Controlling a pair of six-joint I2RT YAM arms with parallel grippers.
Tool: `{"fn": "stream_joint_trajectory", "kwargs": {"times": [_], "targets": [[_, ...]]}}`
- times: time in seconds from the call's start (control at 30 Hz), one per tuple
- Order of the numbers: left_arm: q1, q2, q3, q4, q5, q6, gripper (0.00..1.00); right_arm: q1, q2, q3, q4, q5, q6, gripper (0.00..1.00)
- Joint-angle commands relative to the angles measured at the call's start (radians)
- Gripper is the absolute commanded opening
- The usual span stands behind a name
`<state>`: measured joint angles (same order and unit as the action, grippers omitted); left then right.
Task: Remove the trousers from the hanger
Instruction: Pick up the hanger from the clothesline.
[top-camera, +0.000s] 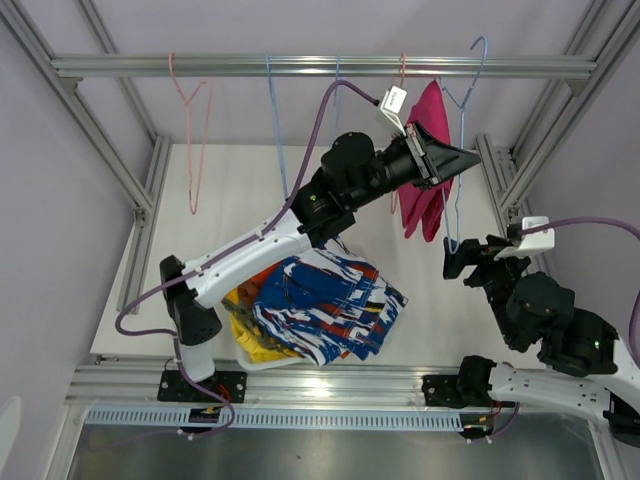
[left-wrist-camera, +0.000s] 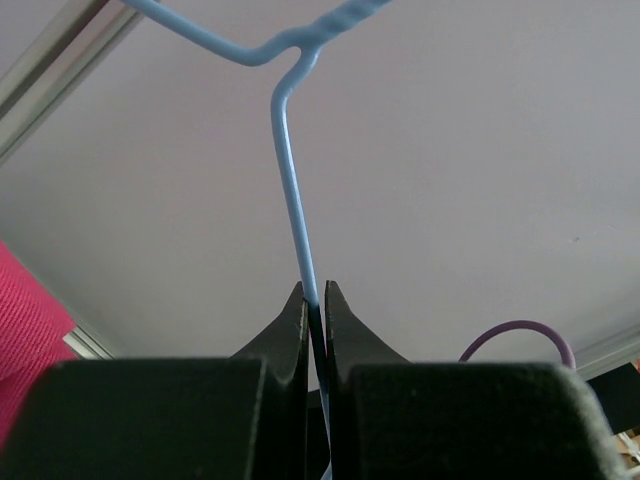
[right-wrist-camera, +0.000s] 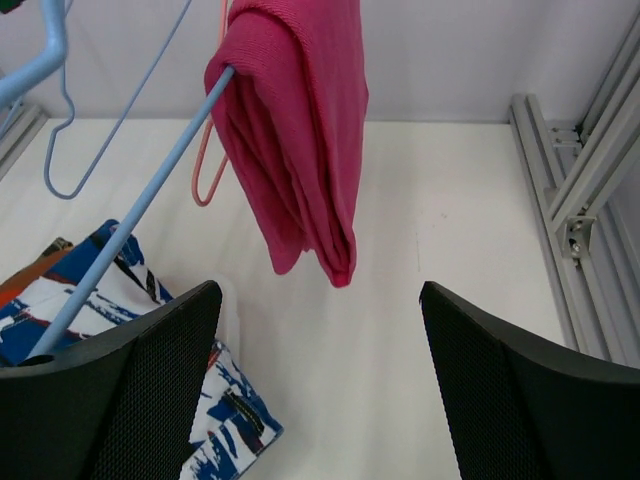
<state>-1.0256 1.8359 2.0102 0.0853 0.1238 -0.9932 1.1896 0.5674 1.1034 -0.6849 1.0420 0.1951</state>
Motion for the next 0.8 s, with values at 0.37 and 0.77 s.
{"fn": "stream_joint_trajectory", "kwargs": {"times": [0.37, 0.77], "targets": [[-0.056, -0.217, 0.018, 0.074, -0.153, 0.09, 0.0, -0.001, -0.113, -0.112, 0.369, -0.029, -0.246, 0.87], [-0.067, -0.219, 0.007, 0.03, -0.171, 0.074, 0.0, 0.001, -0.089, -0.12, 0.346, -0.174, -0.2, 0.88]]}}
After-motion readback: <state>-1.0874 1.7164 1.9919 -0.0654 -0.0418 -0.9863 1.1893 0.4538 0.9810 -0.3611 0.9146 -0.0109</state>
